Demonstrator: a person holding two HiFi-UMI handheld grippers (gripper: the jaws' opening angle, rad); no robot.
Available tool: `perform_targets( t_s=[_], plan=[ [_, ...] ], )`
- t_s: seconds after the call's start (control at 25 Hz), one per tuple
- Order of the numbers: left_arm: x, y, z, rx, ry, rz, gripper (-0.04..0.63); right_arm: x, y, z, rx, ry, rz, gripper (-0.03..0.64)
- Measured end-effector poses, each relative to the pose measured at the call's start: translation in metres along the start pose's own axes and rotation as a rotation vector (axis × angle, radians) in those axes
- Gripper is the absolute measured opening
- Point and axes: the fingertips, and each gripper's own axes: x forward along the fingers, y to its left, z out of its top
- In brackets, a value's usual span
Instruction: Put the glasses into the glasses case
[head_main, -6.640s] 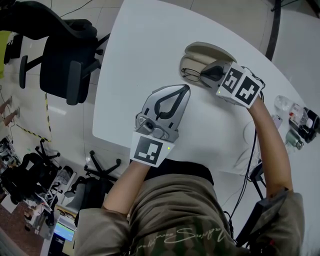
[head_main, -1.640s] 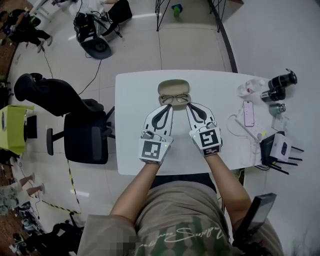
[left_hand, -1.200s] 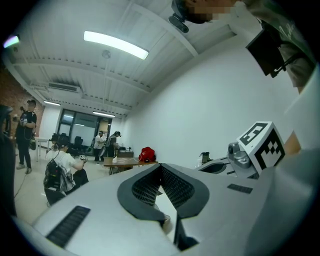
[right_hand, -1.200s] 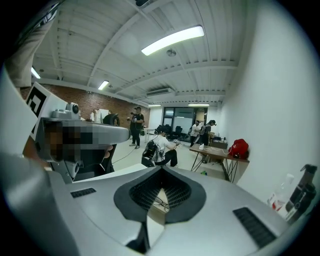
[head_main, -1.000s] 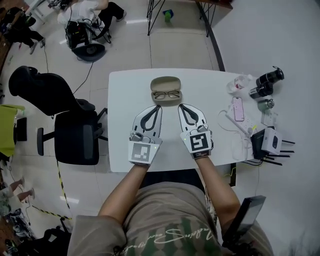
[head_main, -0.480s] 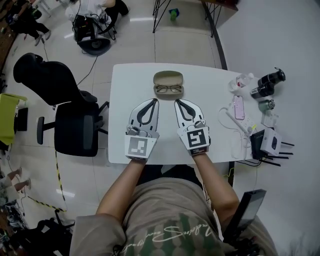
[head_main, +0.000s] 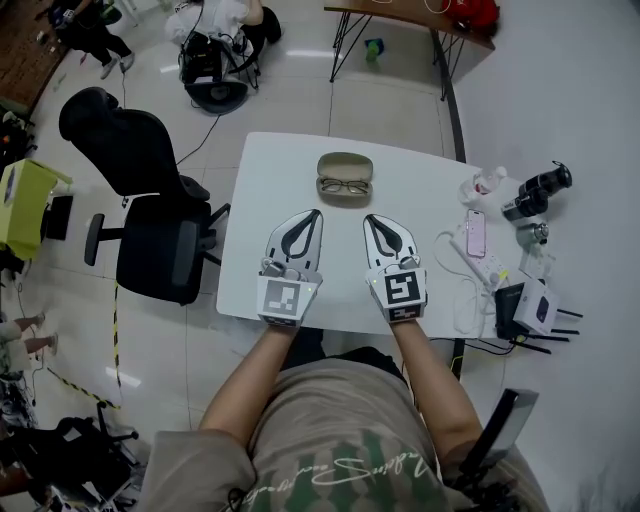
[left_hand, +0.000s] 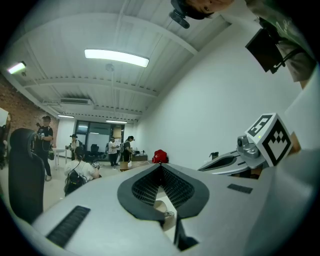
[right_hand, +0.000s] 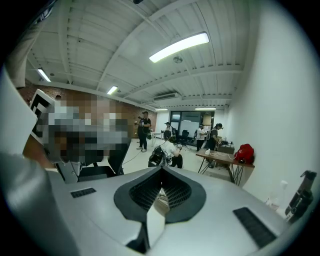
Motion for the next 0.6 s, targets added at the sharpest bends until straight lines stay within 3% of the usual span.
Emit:
perform_targets(
  t_s=[0.28, 0.6],
  plan=[
    [-0.008, -0.028, 0.012, -0.004, -0.011, -0.029, 0.005, -0.023, 0.006, 0.013, -0.004, -0.057, -0.004, 0.012],
    [-0.03, -0.053, 0.014, -0.04, -0.022, -0.001, 0.005, -0.052, 0.026, 0.011, -0.006, -0.081, 0.003, 0.012]
  ],
)
